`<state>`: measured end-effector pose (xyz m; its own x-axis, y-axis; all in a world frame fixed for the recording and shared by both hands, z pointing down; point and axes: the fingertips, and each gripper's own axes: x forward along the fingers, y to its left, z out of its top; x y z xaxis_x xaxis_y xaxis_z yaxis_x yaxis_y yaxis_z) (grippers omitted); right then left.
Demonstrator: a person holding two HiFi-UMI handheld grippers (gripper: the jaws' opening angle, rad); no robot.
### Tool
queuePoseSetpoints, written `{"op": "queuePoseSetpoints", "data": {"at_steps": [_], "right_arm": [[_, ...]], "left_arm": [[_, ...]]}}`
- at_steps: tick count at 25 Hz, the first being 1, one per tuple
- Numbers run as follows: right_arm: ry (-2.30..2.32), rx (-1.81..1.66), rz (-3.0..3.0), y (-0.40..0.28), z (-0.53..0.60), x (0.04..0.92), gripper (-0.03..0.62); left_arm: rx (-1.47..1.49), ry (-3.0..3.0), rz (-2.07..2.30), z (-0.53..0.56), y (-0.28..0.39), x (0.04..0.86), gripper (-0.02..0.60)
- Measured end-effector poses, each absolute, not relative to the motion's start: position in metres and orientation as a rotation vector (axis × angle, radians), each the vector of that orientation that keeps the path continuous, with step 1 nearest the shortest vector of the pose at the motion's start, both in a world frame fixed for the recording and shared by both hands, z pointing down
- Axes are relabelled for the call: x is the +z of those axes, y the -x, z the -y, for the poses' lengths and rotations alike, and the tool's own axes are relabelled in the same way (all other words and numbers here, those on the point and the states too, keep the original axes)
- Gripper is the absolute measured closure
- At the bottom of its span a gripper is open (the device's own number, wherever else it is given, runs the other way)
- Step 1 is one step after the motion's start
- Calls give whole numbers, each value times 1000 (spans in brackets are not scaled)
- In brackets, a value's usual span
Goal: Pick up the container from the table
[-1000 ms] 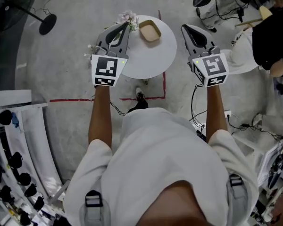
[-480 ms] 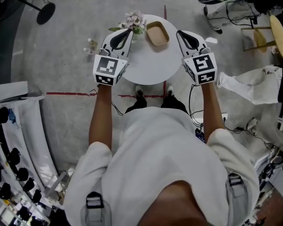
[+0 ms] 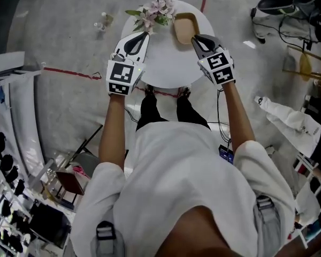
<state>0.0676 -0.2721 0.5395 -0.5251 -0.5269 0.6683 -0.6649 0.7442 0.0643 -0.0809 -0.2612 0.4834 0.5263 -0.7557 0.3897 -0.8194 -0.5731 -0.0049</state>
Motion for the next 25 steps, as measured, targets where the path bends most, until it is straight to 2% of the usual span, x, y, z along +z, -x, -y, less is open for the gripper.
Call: {"op": "queuePoseSetpoints", "data": {"at_steps": [5, 12, 25], "right_arm": [[-745, 320, 2181, -61, 276, 607, 513], [-624, 438, 2118, -49, 282, 682, 505], [-485, 386, 1942, -43, 278, 768, 505]], "left_arm": [[613, -2532, 1329, 253, 79, 520, 565], [662, -2444, 1348, 247, 87, 560, 565], [679, -2369, 1308, 243, 99, 602, 565]]}}
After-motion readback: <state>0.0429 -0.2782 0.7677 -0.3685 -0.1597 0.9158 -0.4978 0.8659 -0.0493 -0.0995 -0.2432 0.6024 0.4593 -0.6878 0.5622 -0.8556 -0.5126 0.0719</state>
